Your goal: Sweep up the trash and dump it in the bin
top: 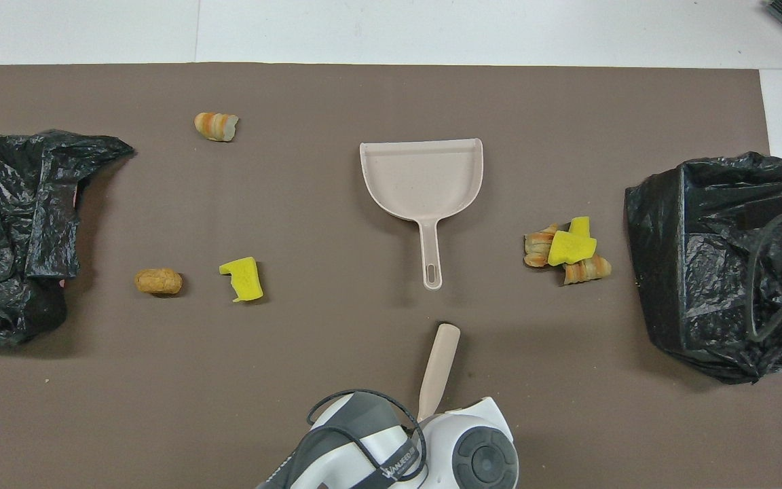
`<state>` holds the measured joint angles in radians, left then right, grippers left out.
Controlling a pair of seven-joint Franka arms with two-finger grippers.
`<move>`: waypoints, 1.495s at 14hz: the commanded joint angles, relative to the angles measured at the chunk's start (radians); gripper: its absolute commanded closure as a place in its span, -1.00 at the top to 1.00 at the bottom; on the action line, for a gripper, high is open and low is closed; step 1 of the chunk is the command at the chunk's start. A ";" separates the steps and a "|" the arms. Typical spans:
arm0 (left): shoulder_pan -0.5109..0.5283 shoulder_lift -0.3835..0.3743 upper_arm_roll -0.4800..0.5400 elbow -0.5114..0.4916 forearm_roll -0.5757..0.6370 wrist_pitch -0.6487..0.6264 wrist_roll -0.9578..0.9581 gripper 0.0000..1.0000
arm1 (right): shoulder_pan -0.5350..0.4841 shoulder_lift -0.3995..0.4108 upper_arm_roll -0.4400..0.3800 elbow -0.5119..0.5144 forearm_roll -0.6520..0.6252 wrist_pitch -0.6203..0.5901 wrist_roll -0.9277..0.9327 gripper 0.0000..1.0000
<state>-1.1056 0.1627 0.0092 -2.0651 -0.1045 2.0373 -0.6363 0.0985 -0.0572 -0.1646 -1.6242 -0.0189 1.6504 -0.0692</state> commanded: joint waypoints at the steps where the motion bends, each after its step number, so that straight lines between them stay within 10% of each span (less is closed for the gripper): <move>1: 0.039 -0.041 0.017 0.023 -0.003 -0.095 -0.006 -1.00 | -0.008 -0.021 0.004 -0.026 0.010 0.008 -0.004 1.00; 11: 0.436 -0.092 0.017 0.105 0.169 -0.305 0.026 -1.00 | 0.168 0.042 0.059 -0.023 0.014 0.048 0.299 1.00; 21: 0.874 -0.045 0.017 0.086 0.223 -0.170 0.341 -1.00 | 0.447 0.394 0.063 -0.020 0.134 0.394 0.672 1.00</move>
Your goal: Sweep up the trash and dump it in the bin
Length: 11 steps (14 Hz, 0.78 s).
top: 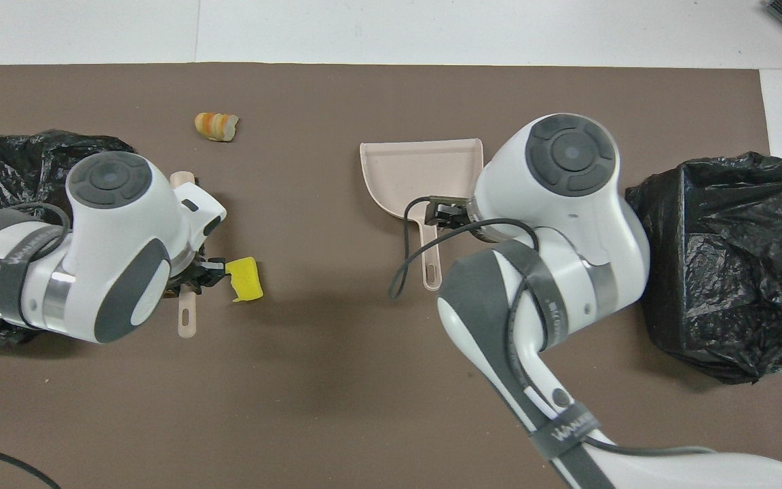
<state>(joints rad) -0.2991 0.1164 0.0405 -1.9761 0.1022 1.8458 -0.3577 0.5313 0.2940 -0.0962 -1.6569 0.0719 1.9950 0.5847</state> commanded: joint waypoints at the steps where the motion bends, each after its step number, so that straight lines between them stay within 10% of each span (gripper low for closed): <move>1: 0.105 0.003 -0.014 -0.003 0.033 0.023 0.110 -1.00 | 0.032 0.066 -0.005 0.013 0.042 0.068 0.018 1.00; 11: 0.221 0.074 -0.016 0.010 0.044 0.415 0.482 -1.00 | 0.050 0.103 -0.005 -0.073 0.025 0.097 -0.022 0.99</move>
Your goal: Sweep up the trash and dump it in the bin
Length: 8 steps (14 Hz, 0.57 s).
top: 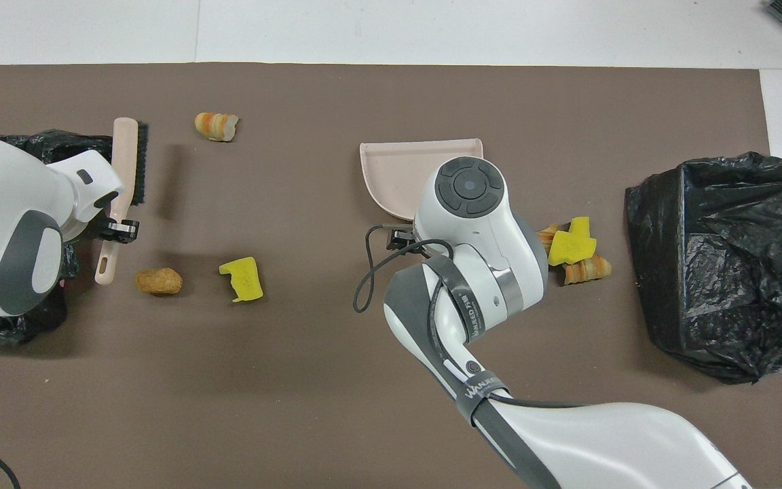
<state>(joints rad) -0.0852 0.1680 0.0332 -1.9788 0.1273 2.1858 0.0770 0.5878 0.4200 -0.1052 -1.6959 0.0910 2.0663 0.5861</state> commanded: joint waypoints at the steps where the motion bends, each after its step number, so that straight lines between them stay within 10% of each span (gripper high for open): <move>1: -0.002 0.046 -0.009 0.035 0.017 0.100 0.050 -1.00 | -0.006 -0.023 0.004 -0.034 0.009 0.031 -0.025 0.62; 3: -0.011 0.123 -0.019 0.105 0.017 0.106 0.049 -1.00 | -0.009 -0.023 0.004 -0.033 0.010 0.026 -0.057 -0.99; 8: -0.034 0.209 -0.021 0.219 0.021 0.202 0.255 -1.00 | -0.005 -0.023 0.001 -0.019 -0.010 0.026 -0.063 -1.00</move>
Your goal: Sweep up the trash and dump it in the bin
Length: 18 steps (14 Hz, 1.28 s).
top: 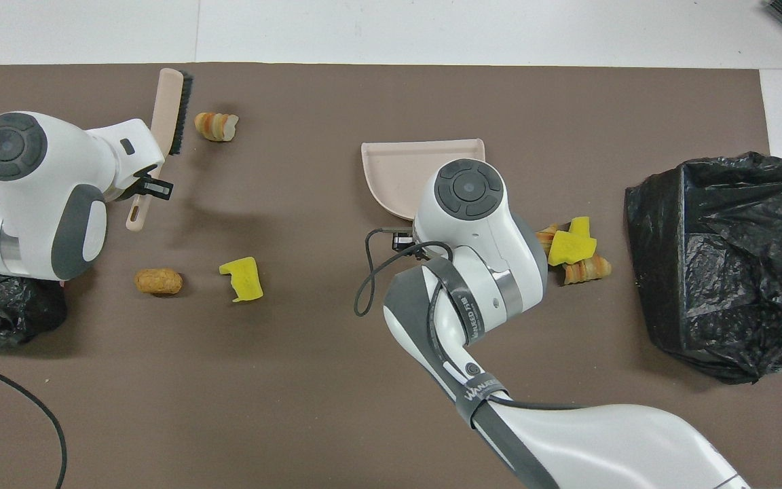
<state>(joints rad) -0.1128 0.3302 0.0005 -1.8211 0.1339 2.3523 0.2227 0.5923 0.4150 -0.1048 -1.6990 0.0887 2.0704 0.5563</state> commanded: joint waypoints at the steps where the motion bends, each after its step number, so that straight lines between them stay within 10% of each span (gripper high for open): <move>1: -0.007 0.056 0.012 0.068 0.015 0.050 0.159 -1.00 | -0.012 -0.021 -0.001 -0.013 -0.015 0.011 -0.048 -1.00; 9: -0.008 0.202 0.012 0.180 0.307 0.099 0.267 -1.00 | -0.072 -0.154 -0.006 -0.018 -0.072 -0.114 -0.647 -1.00; 18: -0.036 0.120 0.009 0.118 0.403 -0.140 0.697 -1.00 | -0.040 -0.214 0.004 -0.106 -0.155 -0.098 -1.581 -1.00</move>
<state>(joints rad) -0.1299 0.5057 0.0004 -1.6769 0.5220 2.3218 0.8414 0.5399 0.2544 -0.1050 -1.7213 -0.0466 1.9476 -0.9248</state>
